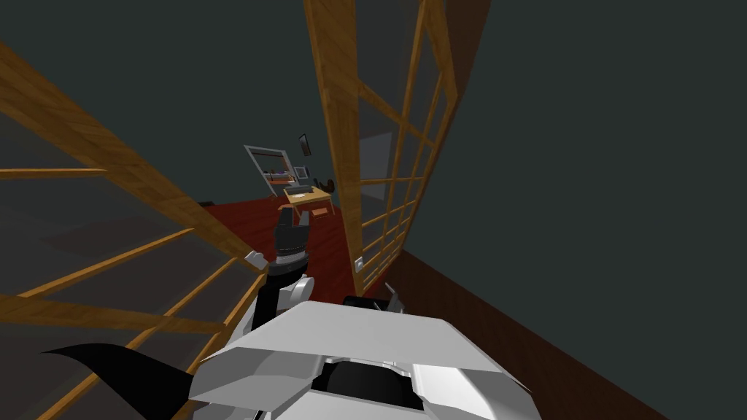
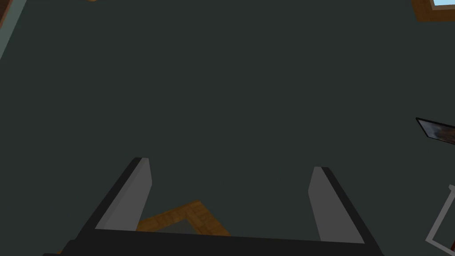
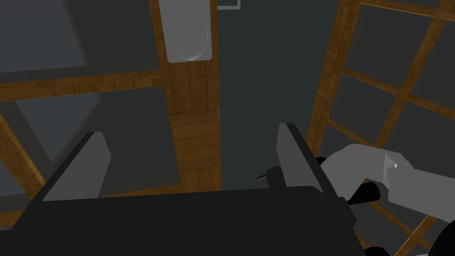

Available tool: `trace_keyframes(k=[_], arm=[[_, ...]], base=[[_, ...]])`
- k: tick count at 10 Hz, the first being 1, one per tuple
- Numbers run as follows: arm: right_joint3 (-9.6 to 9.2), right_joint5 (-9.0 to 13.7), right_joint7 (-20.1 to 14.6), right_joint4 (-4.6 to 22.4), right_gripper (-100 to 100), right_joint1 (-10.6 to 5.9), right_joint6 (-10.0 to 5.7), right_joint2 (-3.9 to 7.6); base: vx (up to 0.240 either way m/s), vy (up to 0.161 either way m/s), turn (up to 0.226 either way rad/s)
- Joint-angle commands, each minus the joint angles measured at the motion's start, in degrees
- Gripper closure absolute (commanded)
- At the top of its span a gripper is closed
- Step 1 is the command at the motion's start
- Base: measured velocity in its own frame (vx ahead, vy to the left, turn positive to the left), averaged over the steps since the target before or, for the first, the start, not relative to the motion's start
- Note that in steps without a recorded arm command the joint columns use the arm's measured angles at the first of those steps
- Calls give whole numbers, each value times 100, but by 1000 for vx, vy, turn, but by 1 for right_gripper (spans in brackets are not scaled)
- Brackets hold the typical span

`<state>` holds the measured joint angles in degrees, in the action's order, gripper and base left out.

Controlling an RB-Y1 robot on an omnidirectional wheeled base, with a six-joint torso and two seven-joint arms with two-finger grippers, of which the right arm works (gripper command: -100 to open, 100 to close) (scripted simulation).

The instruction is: Push the door open

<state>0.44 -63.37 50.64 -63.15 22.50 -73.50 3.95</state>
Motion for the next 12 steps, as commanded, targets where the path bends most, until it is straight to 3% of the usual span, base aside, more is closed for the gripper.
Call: trace_keyframes(k=[1, 6, 7, 8, 12], arm=[[-26, 12, 3, 14, -100, -51, 91, -30], [-86, 47, 20, 102, -100, -226, 317, -167], [-81, 41, 9, 82, -100, -209, 295, -149], [-81, 41, 9, 82, 100, -209, 295, -149], [-81, 41, 9, 82, 100, -209, 295, -149]], base=[[126, 150, 47], [143, 171, 36], [54, 82, -5], [-6, -9, -2], [-15, -23, 2]])
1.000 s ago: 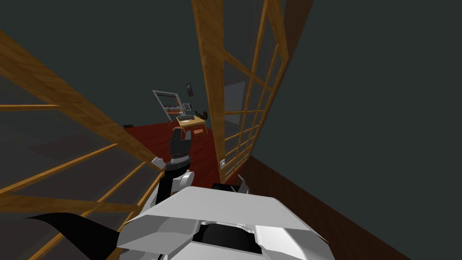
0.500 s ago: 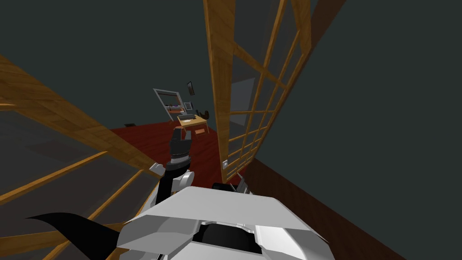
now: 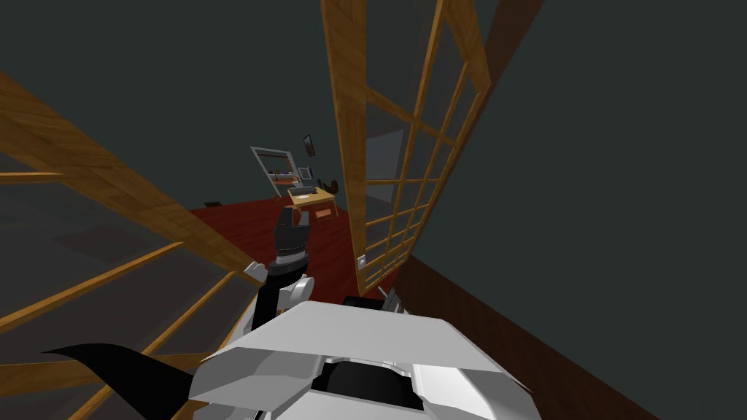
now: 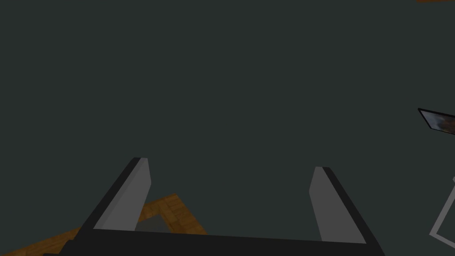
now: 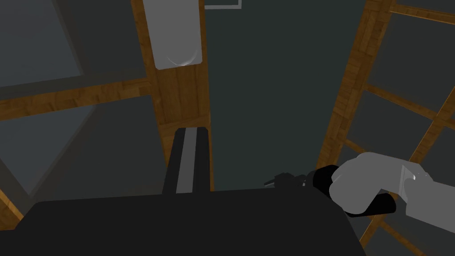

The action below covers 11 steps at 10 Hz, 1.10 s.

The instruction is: Push the door open

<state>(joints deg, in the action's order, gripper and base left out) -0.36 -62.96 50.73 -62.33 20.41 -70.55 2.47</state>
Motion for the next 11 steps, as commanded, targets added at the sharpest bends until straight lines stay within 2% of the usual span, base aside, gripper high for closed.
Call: trace_keyframes(k=[1, 2, 4, 6, 8, 9, 10, 11], arm=[[0, 0, 0, 0, 100, -1, 0, -1], [98, 124, 99, -12, -100, 8, 191, -14], [185, 233, 186, -23, -100, 15, 359, -99], [296, 373, 298, -37, -100, 24, 575, -306], [366, 462, 369, -46, -100, 30, 712, -515], [336, 427, 341, -60, -100, 36, 677, -461], [294, 472, 384, -63, -100, 44, 729, -321], [281, 484, 394, -65, -100, 47, 740, -288]], base=[[0, 0, 0], [-31, 28, -109], [-45, 50, -102], [-77, 100, -116], [-74, 133, -101], [-33, 64, -25], [87, -40, 42], [125, -85, 33]])
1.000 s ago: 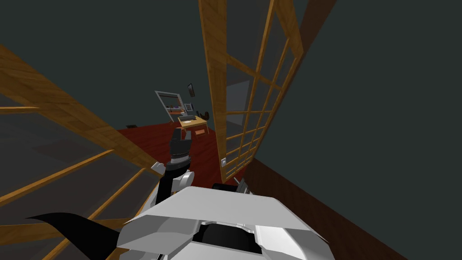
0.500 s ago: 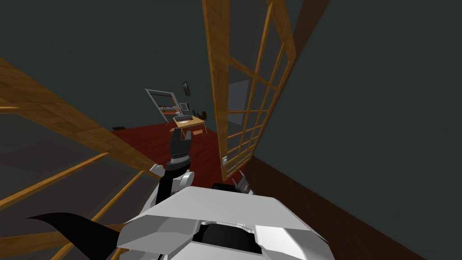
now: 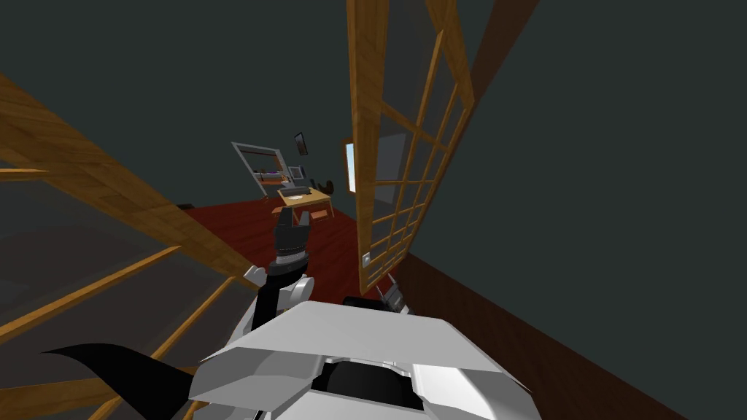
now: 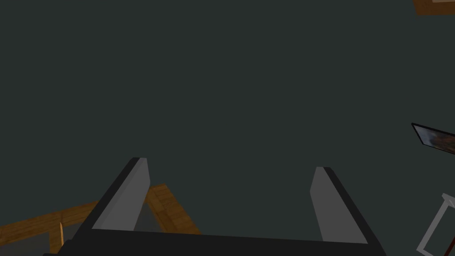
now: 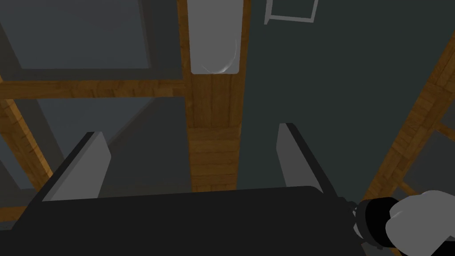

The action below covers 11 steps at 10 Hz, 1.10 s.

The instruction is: Push the door open

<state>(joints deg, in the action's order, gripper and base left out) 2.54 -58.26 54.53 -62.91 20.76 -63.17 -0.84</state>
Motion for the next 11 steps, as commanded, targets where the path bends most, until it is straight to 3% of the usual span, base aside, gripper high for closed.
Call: trace_keyframes(k=[1, 2, 4, 5, 9, 10, 11], arm=[[-39, 41, 37, -11, -100, 18, 26, 105], [-91, 88, 77, -18, -100, 29, 68, 181], [-206, 191, 165, -34, -100, 52, 160, 207], [-244, 225, 194, -39, -100, 60, 190, 177], [-380, 347, 298, -57, -100, 88, 299, -138], [-368, 329, 248, -88, -100, 83, 307, -79], [-368, 329, 248, -88, 100, 83, 307, -79]], base=[[155, -83, 28], [185, -34, 39], [169, 69, 94], [188, 113, -2], [114, 175, -33], [13, 115, -18], [0, -15, 8]])
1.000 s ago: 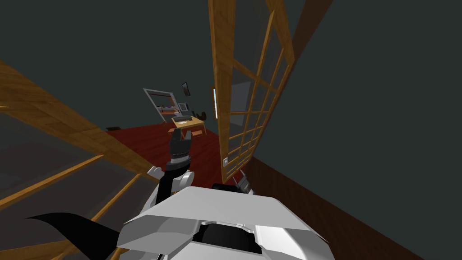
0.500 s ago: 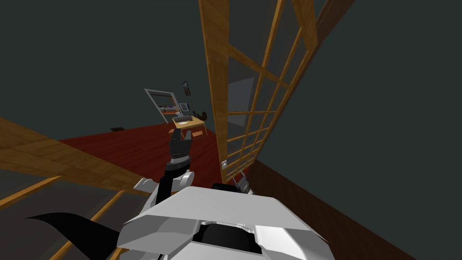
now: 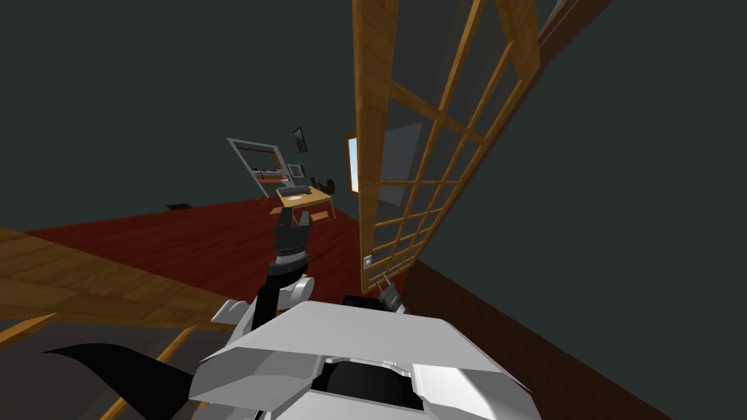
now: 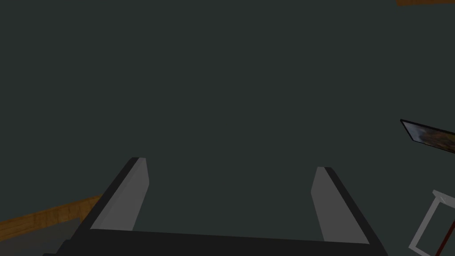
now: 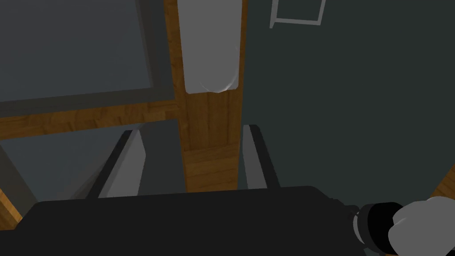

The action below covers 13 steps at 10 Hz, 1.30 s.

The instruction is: Push the door open

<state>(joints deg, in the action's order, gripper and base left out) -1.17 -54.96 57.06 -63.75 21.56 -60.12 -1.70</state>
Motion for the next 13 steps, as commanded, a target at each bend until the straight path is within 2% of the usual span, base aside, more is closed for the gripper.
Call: trace_keyframes(k=[1, 5, 6, 8, 9, 13], arm=[[2, -1, -6, -4, 100, 2, 1, 6], [2, -1, -6, -4, 100, 2, 1, 6], [-213, 154, 175, -16, -100, 172, -74, 181], [-396, 286, 328, -27, -100, 316, -138, 306], [-501, 361, 415, -33, -100, 399, -174, 372], [-982, 707, 816, -60, -100, 776, -342, 640]], base=[[-7, -46, 11], [-3, -19, 0], [84, -53, -239], [127, -58, -189], [60, 32, -22], [78, 16, -204]])
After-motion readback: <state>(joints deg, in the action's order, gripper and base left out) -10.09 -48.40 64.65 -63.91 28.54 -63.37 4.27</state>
